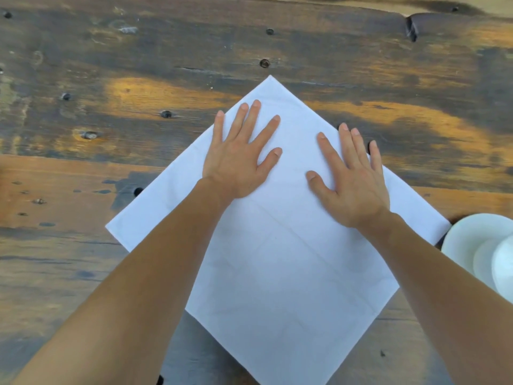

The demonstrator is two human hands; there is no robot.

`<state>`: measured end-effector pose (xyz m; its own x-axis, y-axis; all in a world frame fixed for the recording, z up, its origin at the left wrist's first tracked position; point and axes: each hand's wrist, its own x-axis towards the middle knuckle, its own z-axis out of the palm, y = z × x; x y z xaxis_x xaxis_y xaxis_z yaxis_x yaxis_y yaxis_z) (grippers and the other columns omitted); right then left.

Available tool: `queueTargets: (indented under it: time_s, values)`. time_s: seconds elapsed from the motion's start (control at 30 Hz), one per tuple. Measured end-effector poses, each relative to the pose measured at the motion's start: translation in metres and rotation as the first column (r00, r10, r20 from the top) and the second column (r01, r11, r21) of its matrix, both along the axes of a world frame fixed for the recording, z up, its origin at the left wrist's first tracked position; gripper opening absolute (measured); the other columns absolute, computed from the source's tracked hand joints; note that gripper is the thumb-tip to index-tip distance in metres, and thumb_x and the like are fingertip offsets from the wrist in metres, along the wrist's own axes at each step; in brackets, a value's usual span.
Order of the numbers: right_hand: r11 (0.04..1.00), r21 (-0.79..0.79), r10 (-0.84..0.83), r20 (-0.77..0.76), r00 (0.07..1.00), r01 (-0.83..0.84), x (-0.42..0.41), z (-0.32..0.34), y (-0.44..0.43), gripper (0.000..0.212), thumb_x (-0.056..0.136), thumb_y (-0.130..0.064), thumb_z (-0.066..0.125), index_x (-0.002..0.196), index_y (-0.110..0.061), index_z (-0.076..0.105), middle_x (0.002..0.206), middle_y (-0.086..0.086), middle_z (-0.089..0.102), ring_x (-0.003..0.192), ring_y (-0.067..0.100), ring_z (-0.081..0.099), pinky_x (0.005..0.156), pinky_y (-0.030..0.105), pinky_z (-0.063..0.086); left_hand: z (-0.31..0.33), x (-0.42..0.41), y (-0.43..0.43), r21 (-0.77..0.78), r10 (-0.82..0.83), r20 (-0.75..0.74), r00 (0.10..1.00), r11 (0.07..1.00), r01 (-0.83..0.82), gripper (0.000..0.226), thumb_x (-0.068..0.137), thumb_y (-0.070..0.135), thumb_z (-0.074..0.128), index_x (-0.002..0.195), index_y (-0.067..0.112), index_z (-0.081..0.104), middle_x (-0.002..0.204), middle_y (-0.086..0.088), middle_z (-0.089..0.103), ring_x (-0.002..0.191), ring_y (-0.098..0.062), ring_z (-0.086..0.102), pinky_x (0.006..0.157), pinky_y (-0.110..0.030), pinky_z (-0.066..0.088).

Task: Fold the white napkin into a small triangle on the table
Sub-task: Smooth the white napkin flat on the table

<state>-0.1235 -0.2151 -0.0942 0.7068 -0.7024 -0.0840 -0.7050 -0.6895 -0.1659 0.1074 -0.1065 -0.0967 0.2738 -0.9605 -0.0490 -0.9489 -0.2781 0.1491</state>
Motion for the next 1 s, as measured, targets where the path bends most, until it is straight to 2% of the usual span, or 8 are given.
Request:
queueTargets:
  time_s: [0.1, 0.27, 0.47, 0.63, 0.7, 0.8, 0.9, 1.0]
  values:
    - [1.000, 0.003, -0.011, -0.004, 1.000, 0.011, 0.000, 0.000, 0.002, 0.071, 0.099, -0.066, 0.026, 0.161, -0.035, 0.010, 0.171, 0.005, 0.004, 0.157, 0.023, 0.000, 0.126, 0.050, -0.001, 0.006, -0.011, 0.014, -0.042, 0.036, 0.004, 0.999, 0.998, -0.036, 0.062, 0.107, 0.053, 0.025, 0.162, 0.025, 0.028, 0.171, -0.011, 0.015, 0.158, -0.033, 0.012, 0.124, -0.063, 0.003]
    - [1.000, 0.008, -0.002, -0.017, 1.000, 0.003, 0.001, 0.001, 0.002, 0.071, 0.099, -0.066, 0.024, 0.161, -0.036, 0.009, 0.171, 0.005, 0.003, 0.157, 0.023, -0.001, 0.126, 0.050, -0.002, 0.014, -0.070, 0.081, -0.136, 0.091, -0.017, 0.996, 0.986, -0.093, 0.071, 0.103, 0.065, 0.031, 0.163, 0.027, 0.024, 0.172, -0.012, 0.014, 0.158, -0.037, 0.009, 0.122, -0.066, 0.002]
    - [1.000, -0.016, 0.013, -0.058, 0.998, -0.014, 0.000, 0.000, 0.002, 0.072, 0.099, -0.070, 0.016, 0.161, -0.035, 0.006, 0.171, 0.006, 0.002, 0.157, 0.023, -0.002, 0.126, 0.050, -0.003, 0.002, -0.134, 0.155, -0.061, 0.050, -0.022, 0.999, 0.997, -0.051, 0.074, 0.100, 0.067, 0.039, 0.162, 0.028, 0.027, 0.171, -0.011, 0.016, 0.158, -0.036, 0.010, 0.120, -0.070, 0.013]
    - [1.000, -0.015, 0.002, -0.067, 0.998, -0.003, 0.004, 0.008, 0.007, 0.072, 0.101, -0.065, 0.017, 0.162, -0.029, 0.005, 0.171, 0.011, -0.001, 0.157, 0.028, -0.001, 0.123, 0.058, -0.006, -0.002, -0.134, 0.154, -0.031, 0.065, -0.003, 0.998, 0.997, -0.065, 0.074, 0.100, 0.068, 0.034, 0.163, 0.031, 0.021, 0.173, -0.008, 0.010, 0.159, -0.034, 0.004, 0.121, -0.069, 0.010]
    - [0.998, -0.055, -0.031, 0.041, 0.999, 0.033, 0.008, 0.015, 0.026, 0.070, 0.105, -0.056, 0.025, 0.163, -0.021, 0.009, 0.170, 0.015, 0.004, 0.156, 0.033, 0.003, 0.121, 0.064, -0.002, -0.005, -0.135, 0.154, -0.035, 0.059, 0.006, 0.998, 0.998, -0.059, 0.074, 0.100, 0.069, 0.032, 0.163, 0.032, 0.020, 0.173, -0.008, 0.008, 0.159, -0.033, 0.003, 0.122, -0.068, 0.009]
    - [0.999, 0.006, 0.042, 0.227, 0.973, -0.045, 0.002, 0.018, 0.086, 0.066, 0.105, -0.051, 0.030, 0.162, -0.019, 0.020, 0.169, 0.015, 0.011, 0.156, 0.032, 0.008, 0.123, 0.060, 0.002, -0.004, -0.133, 0.153, -0.015, 0.060, 0.031, 0.998, 0.998, -0.059, 0.074, 0.100, 0.071, 0.027, 0.163, 0.034, 0.019, 0.173, -0.008, 0.008, 0.159, -0.033, 0.003, 0.122, -0.068, 0.007]
    - [0.993, 0.030, 0.115, 0.090, 0.989, -0.118, -0.034, 0.009, 0.127, 0.063, 0.105, -0.054, 0.031, 0.161, -0.026, 0.025, 0.169, 0.015, 0.010, 0.157, 0.031, 0.008, 0.121, 0.062, 0.007, -0.005, -0.132, 0.153, 0.009, 0.050, 0.033, 0.998, 0.999, -0.050, 0.074, 0.100, 0.072, 0.026, 0.163, 0.034, 0.018, 0.173, -0.006, 0.008, 0.159, -0.032, 0.002, 0.123, -0.066, 0.006]
    - [0.999, -0.003, 0.037, 0.034, 0.999, -0.037, -0.072, 0.005, 0.119, 0.065, 0.102, -0.058, 0.035, 0.160, -0.032, 0.024, 0.170, 0.013, 0.008, 0.157, 0.030, 0.008, 0.123, 0.060, 0.007, -0.004, -0.131, 0.155, 0.016, 0.052, 0.007, 0.999, 0.999, -0.052, 0.075, 0.099, 0.074, 0.024, 0.163, 0.036, 0.016, 0.174, -0.004, 0.005, 0.159, -0.031, -0.001, 0.124, -0.065, 0.004]
